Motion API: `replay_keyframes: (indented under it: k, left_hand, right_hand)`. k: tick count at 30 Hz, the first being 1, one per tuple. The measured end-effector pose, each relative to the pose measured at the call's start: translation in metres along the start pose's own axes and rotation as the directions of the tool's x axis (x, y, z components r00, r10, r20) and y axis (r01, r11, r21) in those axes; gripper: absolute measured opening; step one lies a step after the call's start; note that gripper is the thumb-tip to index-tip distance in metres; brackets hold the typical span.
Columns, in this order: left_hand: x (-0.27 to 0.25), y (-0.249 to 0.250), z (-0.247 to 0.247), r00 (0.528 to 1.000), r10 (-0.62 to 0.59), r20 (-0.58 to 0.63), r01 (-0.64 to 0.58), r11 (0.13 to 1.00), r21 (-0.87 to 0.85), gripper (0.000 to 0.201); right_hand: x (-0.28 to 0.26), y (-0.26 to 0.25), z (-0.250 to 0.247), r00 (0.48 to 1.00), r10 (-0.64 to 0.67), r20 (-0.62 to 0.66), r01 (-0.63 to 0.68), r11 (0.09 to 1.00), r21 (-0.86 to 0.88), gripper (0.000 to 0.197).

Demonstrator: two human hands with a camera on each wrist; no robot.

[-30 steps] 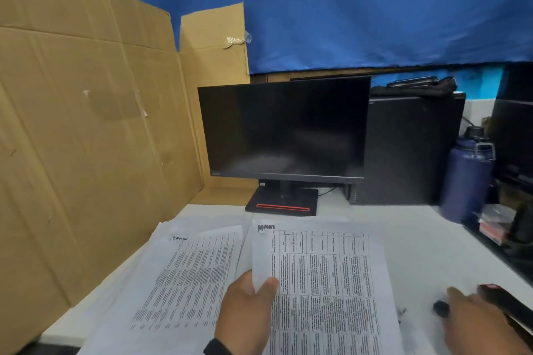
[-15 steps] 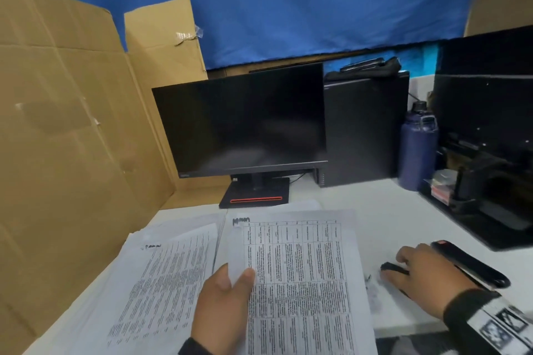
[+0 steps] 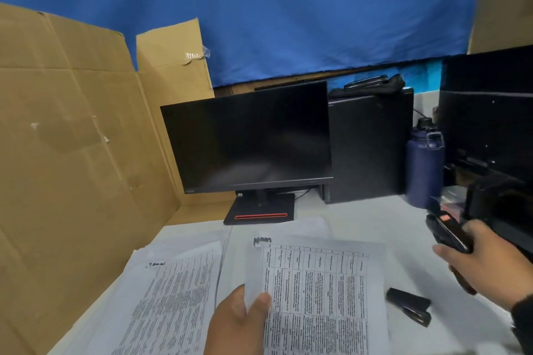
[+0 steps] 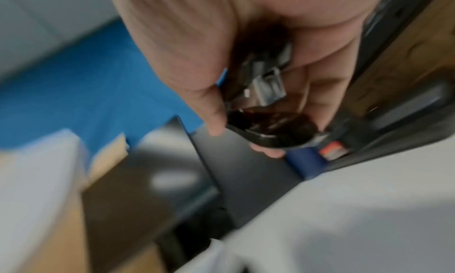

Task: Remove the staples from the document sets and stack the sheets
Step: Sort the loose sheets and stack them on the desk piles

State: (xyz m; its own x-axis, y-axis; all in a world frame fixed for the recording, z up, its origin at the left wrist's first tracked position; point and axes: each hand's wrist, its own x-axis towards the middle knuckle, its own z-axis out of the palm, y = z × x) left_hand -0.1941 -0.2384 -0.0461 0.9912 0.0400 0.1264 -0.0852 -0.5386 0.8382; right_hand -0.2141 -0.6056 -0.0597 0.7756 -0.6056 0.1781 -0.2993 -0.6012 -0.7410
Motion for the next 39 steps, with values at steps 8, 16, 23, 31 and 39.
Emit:
replay_keyframes:
  k: [8, 16, 23, 31, 39]
  left_hand:
    - [-0.018, 0.01, 0.014, 0.996, 0.082, 0.039, -0.087, 0.985, 0.151, 0.022]
    - [-0.027, 0.009, 0.013, 0.992, 0.114, 0.049, -0.12, 0.981, 0.154, 0.018]
    - [-0.026, 0.005, 0.015, 0.994, 0.071, 0.085, -0.08, 0.99, 0.112, 0.018]
    - [-0.022, -0.003, 0.016, 0.979, 0.126, 0.158, -0.14, 0.987, 0.082, 0.032]
    - [-0.022, -0.007, 0.018, 0.973, 0.182, 0.143, -0.198, 0.974, 0.108, 0.037]
  right_hand:
    - [-0.082, -0.142, 0.023, 0.978, -0.172, -0.118, 0.189, 0.496, 0.847, 0.047]
    - [-0.101, -0.16, 0.079, 0.945, -0.218, -0.246, 0.328, 0.575, 0.75, 0.065]
    - [-0.101, -0.158, 0.088, 0.935, -0.179, -0.307, 0.353, 0.573, 0.74, 0.063]
    - [-0.103, -0.164, 0.096, 0.929, -0.24, -0.282, 0.37, 0.604, 0.706, 0.088]
    - [-0.102, -0.161, 0.1, 0.92, -0.253, -0.299, 0.392, 0.577, 0.716, 0.083]
